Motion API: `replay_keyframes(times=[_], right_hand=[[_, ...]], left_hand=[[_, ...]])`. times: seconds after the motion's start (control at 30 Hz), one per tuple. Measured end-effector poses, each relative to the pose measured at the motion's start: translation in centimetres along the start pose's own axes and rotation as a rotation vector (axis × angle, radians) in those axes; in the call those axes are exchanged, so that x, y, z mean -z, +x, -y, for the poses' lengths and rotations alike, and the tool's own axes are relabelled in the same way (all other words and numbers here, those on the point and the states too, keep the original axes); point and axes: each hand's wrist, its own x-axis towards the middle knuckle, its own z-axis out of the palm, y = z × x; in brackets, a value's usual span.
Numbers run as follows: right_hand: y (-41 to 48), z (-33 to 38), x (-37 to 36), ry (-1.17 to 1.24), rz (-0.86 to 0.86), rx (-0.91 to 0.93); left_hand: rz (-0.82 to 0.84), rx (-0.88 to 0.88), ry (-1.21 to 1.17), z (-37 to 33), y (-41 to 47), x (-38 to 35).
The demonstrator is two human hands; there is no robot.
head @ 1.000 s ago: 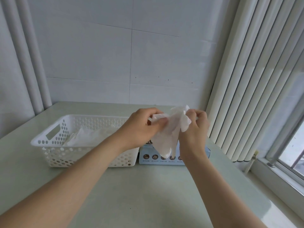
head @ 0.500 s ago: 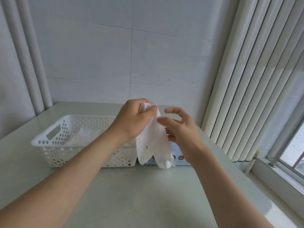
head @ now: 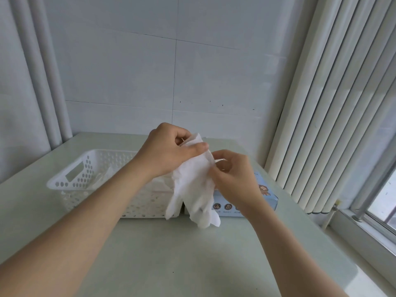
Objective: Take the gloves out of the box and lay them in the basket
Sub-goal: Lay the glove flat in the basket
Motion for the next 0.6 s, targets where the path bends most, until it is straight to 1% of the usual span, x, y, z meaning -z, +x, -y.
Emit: replay_keyframes(times=[0.1, 0.2, 0.37, 0.5, 0.6], right_hand=[[-0.1, 0.4, 0.2, 0.005, -0.031, -0.064], [0.0, 0.8, 0.4, 0.070, 0.008, -0.118], [-0.2, 0.8, 0.8, 0.022, 0.120, -0.140], [-0.2, 0.8, 1.0, 0.045, 0.107, -0.170], [0.2, 0.4, 1.2, 0.154, 0.082, -0.266]], left_hand=[[0.038, 0.004, -0.039, 0.2, 0.0, 0.6], [0.028, 0.002, -0.050, 0.6, 0.2, 0.6], [-0.041, 0.028, -0.060, 0.9, 0.5, -0.1], [-0.140, 0.087, -0.056, 0.9, 0.9, -0.1], [-0.170, 0.117, -0.075, 0.8, 1.1, 0.3]])
